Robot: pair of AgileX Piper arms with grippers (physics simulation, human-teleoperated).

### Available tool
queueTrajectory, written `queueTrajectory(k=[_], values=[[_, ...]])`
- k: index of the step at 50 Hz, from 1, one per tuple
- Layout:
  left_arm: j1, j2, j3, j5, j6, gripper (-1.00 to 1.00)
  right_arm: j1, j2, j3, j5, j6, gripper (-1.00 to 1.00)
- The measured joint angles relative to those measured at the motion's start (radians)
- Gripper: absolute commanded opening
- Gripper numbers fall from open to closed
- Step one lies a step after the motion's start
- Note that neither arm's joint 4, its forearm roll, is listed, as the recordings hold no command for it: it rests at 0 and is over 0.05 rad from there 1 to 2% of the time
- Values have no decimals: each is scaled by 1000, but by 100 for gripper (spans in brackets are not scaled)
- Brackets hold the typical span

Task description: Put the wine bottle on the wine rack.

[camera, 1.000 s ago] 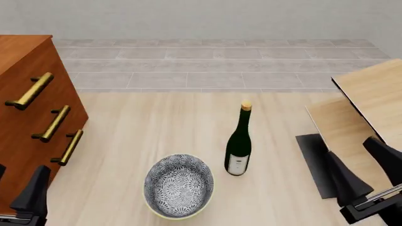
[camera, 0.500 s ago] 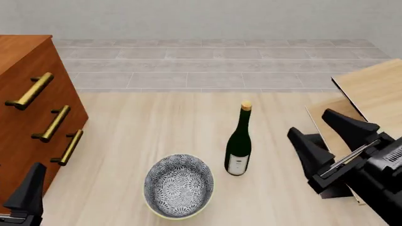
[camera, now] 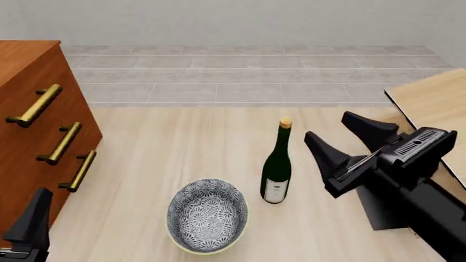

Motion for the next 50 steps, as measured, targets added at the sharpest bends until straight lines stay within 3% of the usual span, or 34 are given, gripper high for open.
queueTrajectory(k=[23,50], values=[[8,0,12,-15,-4,100,-6,279,-52,-171,7,100],[13,0,21,-30,6,100,-26,520,-144,-270,5,100]])
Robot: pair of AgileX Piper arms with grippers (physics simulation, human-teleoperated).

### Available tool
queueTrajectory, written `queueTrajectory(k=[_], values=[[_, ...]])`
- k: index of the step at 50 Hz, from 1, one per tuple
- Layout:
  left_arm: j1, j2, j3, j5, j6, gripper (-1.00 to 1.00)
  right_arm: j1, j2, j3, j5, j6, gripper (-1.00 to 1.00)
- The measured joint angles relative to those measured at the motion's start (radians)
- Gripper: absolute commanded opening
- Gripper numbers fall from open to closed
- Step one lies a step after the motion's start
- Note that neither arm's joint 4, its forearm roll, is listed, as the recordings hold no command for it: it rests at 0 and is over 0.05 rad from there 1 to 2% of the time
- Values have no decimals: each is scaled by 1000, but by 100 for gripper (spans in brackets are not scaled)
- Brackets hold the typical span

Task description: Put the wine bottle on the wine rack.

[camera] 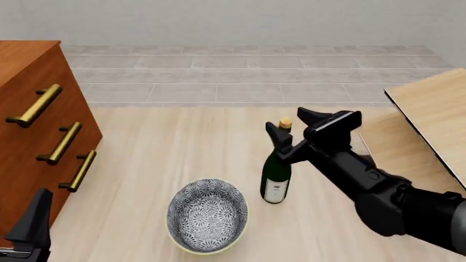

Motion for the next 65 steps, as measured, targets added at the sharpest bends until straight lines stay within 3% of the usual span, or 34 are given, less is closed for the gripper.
queueTrajectory(k=[34,35,65], values=[[16,0,3,-3,3,100,-24,146,-41,-50,46,100],[16,0,4,-4,3,100,-24,146,-41,-50,47,-100],[10,0,0,0,14,100,-37,91,-39,5,72,-100]])
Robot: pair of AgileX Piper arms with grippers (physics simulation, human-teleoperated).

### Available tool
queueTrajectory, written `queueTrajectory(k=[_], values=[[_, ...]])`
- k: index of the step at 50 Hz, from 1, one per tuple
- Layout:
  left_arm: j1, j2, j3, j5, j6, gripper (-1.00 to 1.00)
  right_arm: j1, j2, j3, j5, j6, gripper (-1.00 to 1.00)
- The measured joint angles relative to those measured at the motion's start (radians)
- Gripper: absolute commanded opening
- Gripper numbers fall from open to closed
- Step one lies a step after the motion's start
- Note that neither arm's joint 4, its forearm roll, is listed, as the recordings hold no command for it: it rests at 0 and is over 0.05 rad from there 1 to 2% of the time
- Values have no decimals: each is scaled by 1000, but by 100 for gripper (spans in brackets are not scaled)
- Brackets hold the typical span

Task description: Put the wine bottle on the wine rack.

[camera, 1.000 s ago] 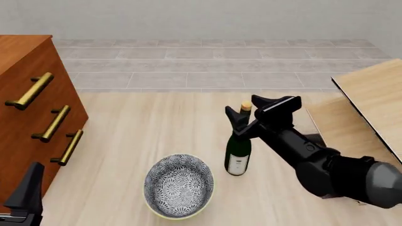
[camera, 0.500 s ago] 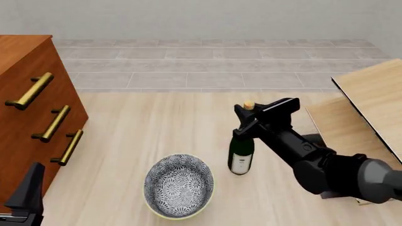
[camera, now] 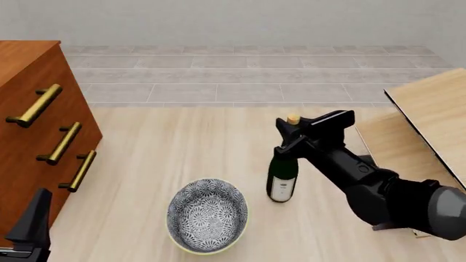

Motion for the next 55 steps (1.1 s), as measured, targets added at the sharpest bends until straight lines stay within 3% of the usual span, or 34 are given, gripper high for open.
queueTrajectory(k=[24,55], values=[[-3,0,-1,-9,-9,100,-72,-248,-82,273,-3,-100],[-18,0,30,-54,-33,100,-228,-477,-298,703,172,-100]])
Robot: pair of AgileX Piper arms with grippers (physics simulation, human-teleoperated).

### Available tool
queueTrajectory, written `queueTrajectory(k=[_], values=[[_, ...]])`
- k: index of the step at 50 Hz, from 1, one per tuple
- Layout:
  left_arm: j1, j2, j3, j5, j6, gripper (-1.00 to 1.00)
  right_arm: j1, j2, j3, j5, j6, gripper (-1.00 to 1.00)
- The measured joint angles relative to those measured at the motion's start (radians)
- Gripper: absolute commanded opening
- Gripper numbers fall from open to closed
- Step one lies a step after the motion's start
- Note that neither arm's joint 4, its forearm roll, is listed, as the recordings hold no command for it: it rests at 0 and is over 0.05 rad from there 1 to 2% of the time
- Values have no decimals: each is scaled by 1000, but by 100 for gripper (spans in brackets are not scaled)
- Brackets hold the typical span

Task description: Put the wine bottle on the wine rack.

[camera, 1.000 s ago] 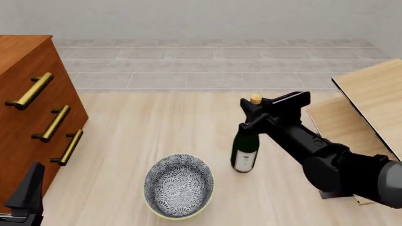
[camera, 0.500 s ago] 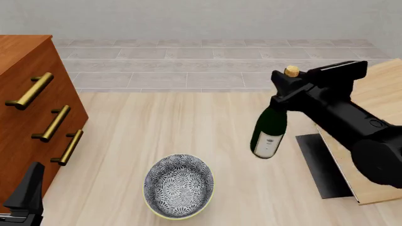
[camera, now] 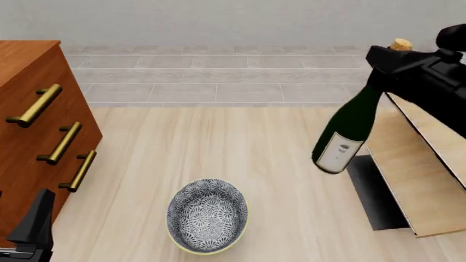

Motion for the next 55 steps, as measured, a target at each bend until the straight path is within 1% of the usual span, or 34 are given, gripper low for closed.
queueTrajectory(k=[12,18,28,35,46,55], values=[[-5,0,6,-10,-6,100,-80,-29,-100,130,103,-100],[-8,0,9,-13,-8,100,-129,-34,-135,179,163,-100],[-12,0,16,-20,-13,100,-214,-40,-180,241,236,-100],[-16,0,23,-27,-16,100,-287,-39,-204,275,268,-100],[-23,0,37,-40,-19,100,-395,-29,-226,311,303,-100],[-29,0,46,-47,-20,100,-478,-14,-251,335,313,-100]])
